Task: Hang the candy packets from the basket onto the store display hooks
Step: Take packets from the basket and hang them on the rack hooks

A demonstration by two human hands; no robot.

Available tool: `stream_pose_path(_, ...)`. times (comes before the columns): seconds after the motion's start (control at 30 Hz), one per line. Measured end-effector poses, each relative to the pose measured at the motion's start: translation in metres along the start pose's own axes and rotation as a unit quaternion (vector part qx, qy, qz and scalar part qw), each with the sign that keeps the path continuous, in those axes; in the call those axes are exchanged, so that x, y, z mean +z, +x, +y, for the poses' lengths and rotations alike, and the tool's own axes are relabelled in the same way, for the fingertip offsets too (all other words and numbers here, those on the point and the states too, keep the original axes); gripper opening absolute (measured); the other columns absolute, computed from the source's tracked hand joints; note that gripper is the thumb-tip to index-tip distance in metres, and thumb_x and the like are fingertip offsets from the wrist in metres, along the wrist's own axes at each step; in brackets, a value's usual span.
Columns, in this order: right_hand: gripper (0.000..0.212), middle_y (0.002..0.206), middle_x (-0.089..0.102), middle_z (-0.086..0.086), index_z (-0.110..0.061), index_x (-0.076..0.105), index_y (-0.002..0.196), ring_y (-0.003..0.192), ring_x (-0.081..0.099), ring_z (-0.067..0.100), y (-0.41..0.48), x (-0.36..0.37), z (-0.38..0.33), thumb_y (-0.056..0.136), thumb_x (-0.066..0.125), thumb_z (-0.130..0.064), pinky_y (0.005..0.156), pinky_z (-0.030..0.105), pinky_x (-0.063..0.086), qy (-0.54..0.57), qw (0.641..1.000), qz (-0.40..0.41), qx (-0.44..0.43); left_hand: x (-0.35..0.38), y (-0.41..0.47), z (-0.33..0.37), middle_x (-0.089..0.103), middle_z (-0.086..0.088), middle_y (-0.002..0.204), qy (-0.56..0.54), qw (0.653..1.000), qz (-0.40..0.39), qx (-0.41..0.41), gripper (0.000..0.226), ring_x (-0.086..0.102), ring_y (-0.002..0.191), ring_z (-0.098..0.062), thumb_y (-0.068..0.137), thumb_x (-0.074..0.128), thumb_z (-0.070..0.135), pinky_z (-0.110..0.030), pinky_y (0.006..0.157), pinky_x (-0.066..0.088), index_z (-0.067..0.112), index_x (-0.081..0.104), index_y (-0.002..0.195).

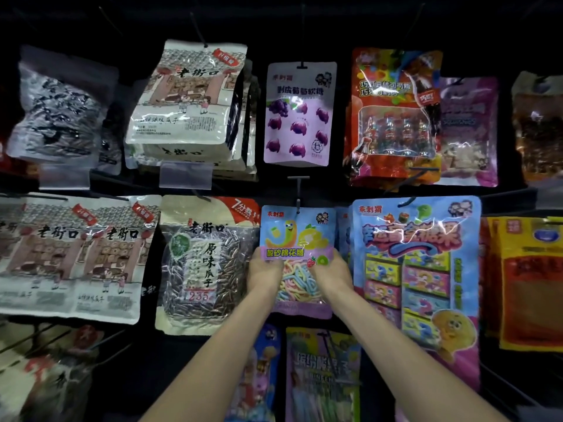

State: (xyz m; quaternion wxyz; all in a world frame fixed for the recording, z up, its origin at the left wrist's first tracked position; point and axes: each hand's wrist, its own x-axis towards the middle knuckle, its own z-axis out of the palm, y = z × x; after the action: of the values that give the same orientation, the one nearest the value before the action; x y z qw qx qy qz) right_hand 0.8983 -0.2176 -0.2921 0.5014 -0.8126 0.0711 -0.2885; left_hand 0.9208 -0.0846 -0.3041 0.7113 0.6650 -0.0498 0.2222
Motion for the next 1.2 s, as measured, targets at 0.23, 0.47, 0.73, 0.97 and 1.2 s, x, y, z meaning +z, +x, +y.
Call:
stream_pose_path(0.23, 0.059, 0.133, 0.069, 0.007, -0.019, 0.047, 0.145, 0.111, 0.070, 0.028, 0.017, 0.016, 0.025, 0.086, 0.056, -0.022, 0.094, 0.045, 0.061, 0.039, 0.999, -0.025, -0.010, 0.011, 0.009, -0.009, 0.077, -0.001, 0.100, -0.008, 1.000, -0.017, -0.009, 0.031, 0.077, 0.080, -0.021, 0.099, 0.053, 0.006, -0.038, 0.072, 0.065, 0.026, 0.057, 0.122)
stream_pose_path(0.47, 0.041, 0.109, 0.070, 0.005, -0.014, 0.055, 0.129, 0.092, 0.066, 0.020, -0.009, 0.002, 0.013, 0.093, 0.050, 0.003, 0.061, 0.021, 0.047, 0.088, 0.995, -0.036, -0.007, 0.018, 0.015, -0.018, 0.078, -0.002, 0.102, -0.006, 0.999, -0.006, -0.032, 0.045, 0.076, 0.086, -0.027, 0.085, 0.058, 0.016, -0.046, 0.084, 0.065, 0.025, 0.062, 0.128)
stream_pose_path(0.73, 0.040, 0.115, 0.073, 0.010, -0.012, 0.058, 0.134, 0.080, 0.064, 0.017, -0.009, 0.001, 0.006, 0.096, 0.051, -0.003, 0.059, 0.020, 0.046, 0.085, 0.996, -0.040, 0.008, 0.014, 0.016, -0.009, 0.078, -0.005, 0.094, 0.003, 0.998, -0.009, -0.067, 0.032, 0.077, 0.079, -0.027, 0.092, 0.062, 0.016, -0.046, 0.081, 0.065, 0.024, 0.058, 0.123)
stream_pose_path(0.97, 0.074, 0.145, 0.060, 0.009, -0.021, 0.028, 0.161, 0.120, 0.064, 0.029, -0.015, 0.002, 0.009, 0.094, 0.051, -0.001, 0.085, 0.031, 0.055, 0.032, 0.998, -0.061, -0.008, 0.021, 0.021, -0.024, 0.056, 0.000, 0.152, 0.079, 0.996, -0.033, -0.003, 0.075, 0.071, 0.112, -0.026, 0.083, 0.058, 0.021, -0.035, 0.086, 0.062, 0.039, 0.042, 0.153)
stream_pose_path(1.2, 0.089, 0.149, 0.051, 0.015, -0.015, 0.009, 0.167, 0.127, 0.058, 0.033, -0.031, 0.003, 0.001, 0.094, 0.057, -0.003, 0.082, 0.029, 0.048, -0.027, 0.997, -0.065, -0.021, 0.009, -0.003, -0.019, 0.050, 0.008, 0.155, 0.191, 0.979, -0.025, 0.069, 0.087, 0.067, 0.118, -0.025, 0.076, 0.053, 0.037, -0.050, 0.091, 0.061, 0.050, 0.025, 0.157)
